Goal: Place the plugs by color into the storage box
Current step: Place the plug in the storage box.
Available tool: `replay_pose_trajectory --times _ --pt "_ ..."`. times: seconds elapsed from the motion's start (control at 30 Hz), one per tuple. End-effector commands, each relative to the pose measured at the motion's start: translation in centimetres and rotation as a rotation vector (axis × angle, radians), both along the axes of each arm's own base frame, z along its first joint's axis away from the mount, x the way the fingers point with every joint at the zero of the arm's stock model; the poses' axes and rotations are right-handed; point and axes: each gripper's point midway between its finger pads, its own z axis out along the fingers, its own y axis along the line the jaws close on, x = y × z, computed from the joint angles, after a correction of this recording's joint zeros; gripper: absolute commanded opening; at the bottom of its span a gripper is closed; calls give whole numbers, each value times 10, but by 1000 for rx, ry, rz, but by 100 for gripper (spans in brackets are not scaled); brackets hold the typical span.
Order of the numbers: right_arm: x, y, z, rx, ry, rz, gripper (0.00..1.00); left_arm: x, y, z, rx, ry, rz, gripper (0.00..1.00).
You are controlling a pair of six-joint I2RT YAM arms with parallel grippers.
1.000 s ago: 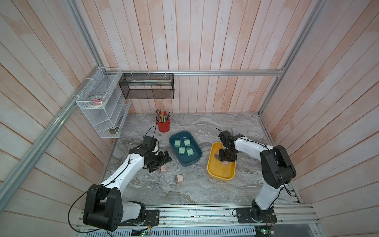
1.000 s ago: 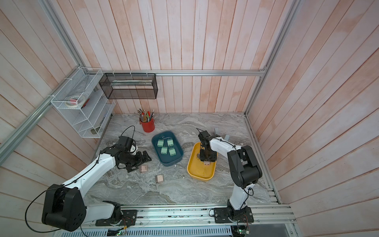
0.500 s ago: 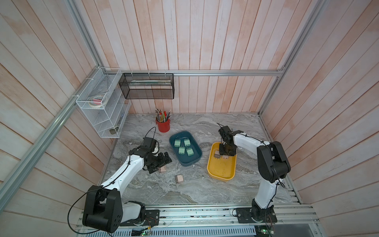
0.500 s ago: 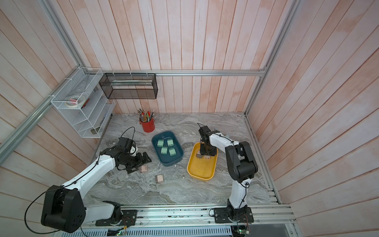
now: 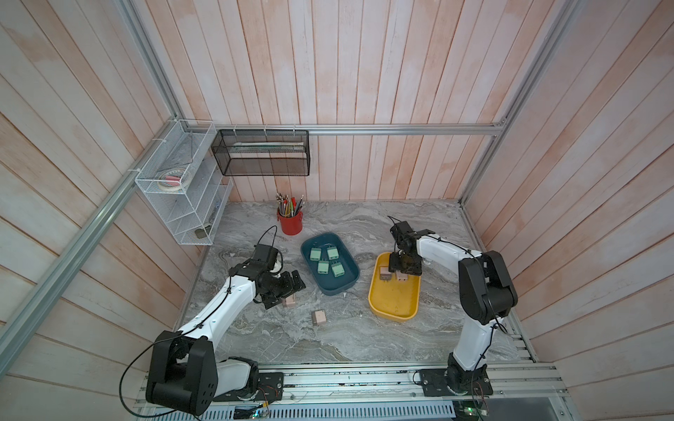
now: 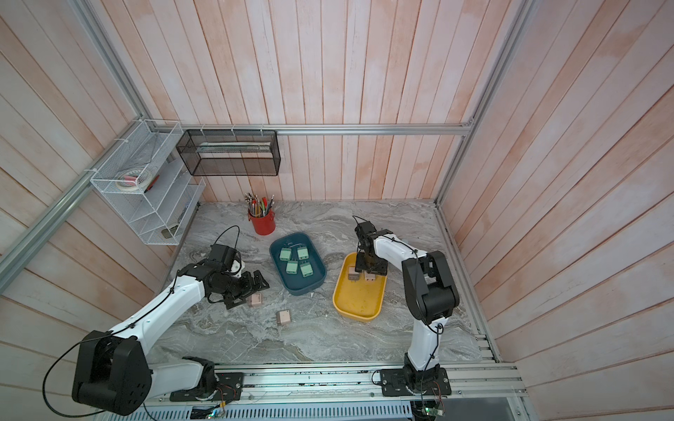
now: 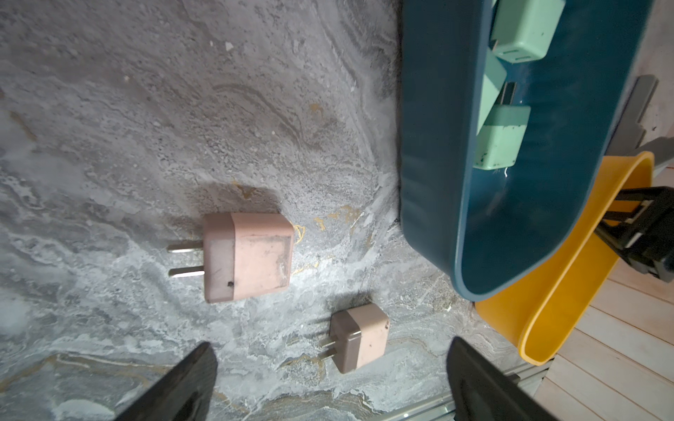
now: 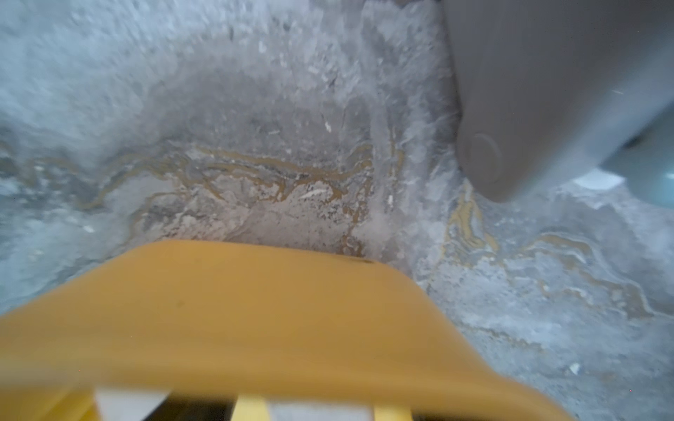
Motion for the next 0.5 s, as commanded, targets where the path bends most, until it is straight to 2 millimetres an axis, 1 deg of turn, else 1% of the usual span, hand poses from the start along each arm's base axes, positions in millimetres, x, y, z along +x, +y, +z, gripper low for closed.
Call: replay_pose_trajectory --times 0.0,0.03,0.1,0.13,0.17,0.2,0.23,0.3,0.33,0.4,0.47 --pt "20 10 92 77 -219 -33 73 1 6 11 27 -26 -2 100" --pt "20 18 110 108 -249 -22 74 1 7 12 32 -25 2 100" --pt "11 41 141 167 -291 10 74 1 8 14 36 -26 7 100" --pt "4 53 149 187 -296 31 74 1 8 14 39 -25 7 100" --pt "-6 72 155 210 -288 63 74 1 9 14 39 -26 8 100" --pt "-18 91 156 225 -272 103 74 1 9 13 43 -22 8 100" --pt "-30 109 154 236 -255 138 74 1 10 13 46 -22 10 100" --pt "-61 152 143 258 -200 223 74 1 12 11 55 -18 15 100" --pt "-74 169 136 270 -177 255 74 2 13 12 54 -19 17 100" --pt "-106 211 120 303 -126 341 74 2 18 12 63 -17 33 100" --pt "-132 244 102 333 -78 403 74 0 26 13 78 -11 51 100"
